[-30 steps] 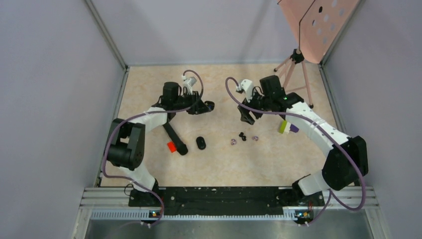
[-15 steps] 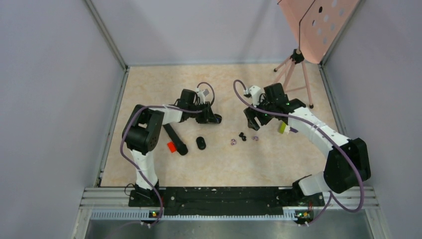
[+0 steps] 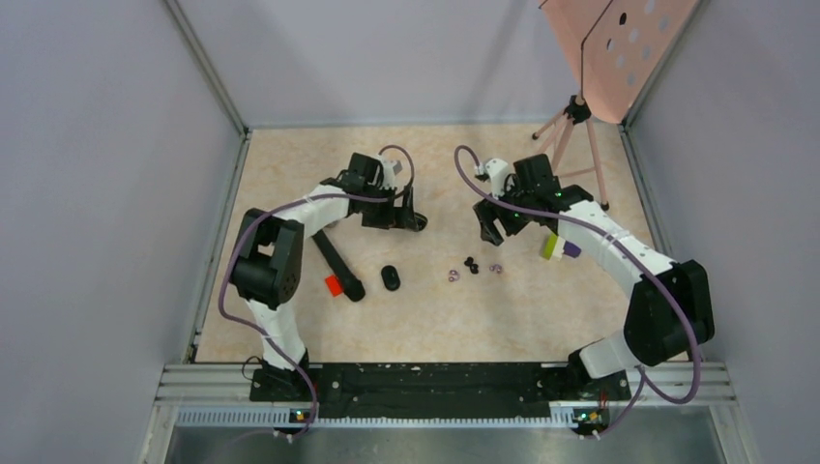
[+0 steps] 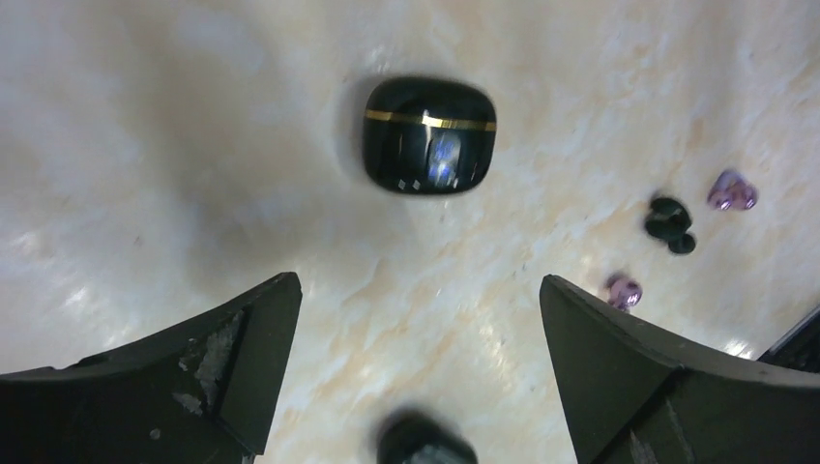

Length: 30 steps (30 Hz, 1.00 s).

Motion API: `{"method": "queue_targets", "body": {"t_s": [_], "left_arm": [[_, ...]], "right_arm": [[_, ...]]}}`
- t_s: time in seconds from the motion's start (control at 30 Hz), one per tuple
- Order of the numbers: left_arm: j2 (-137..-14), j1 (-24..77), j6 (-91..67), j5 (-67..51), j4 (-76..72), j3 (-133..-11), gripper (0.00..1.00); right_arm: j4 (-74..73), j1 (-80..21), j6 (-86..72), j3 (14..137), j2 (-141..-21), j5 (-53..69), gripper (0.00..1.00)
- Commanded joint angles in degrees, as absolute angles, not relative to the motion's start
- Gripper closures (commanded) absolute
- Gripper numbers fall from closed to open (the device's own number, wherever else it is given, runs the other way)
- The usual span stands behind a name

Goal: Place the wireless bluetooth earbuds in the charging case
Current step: Place the charging case at the center of the board, then pick up the charging case at the center of the board.

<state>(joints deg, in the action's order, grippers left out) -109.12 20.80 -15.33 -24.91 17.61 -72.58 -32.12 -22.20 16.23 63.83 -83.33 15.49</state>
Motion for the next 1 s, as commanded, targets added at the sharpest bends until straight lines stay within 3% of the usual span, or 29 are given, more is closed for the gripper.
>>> {"method": "queue_targets", "body": {"t_s": [0.0,0.1,0.27,0.47,0.7,0.97], "left_arm": [[-99.4,19.8,-7.5,-19.1,29.7,-74.3,0.01],[-92.4,17.9,-6.0,-20.4,27.6,-71.2,0.01],[-83.4,16.9,-3.5,-18.4,29.0,-70.6,0.01],[-77.9,15.4,-18.4,6.9,31.0,-63.7,0.01],[-72.3,1.2,-24.5,-13.1,29.1,-55.9,0.01],[-68.3,-6.2,-30.1,-19.0,24.6,-50.3,0.03]], "right_arm": [[-28.5,-21.4,15.0,66.8,-84.5,17.4,0.20],[-27.5,-21.4,14.4,68.1,-86.4,20.5,0.15],[-26.2,-22.3,13.9,72.8,-91.5,27.5,0.24],[-26.3,-27.9,16.4,79.6,-98.3,29.7,0.30],[-26.9,-35.7,25.1,83.4,-104.1,34.0,0.37],[-27.3,-40.0,46.8,85.8,-111.7,40.0,0.36]]}}
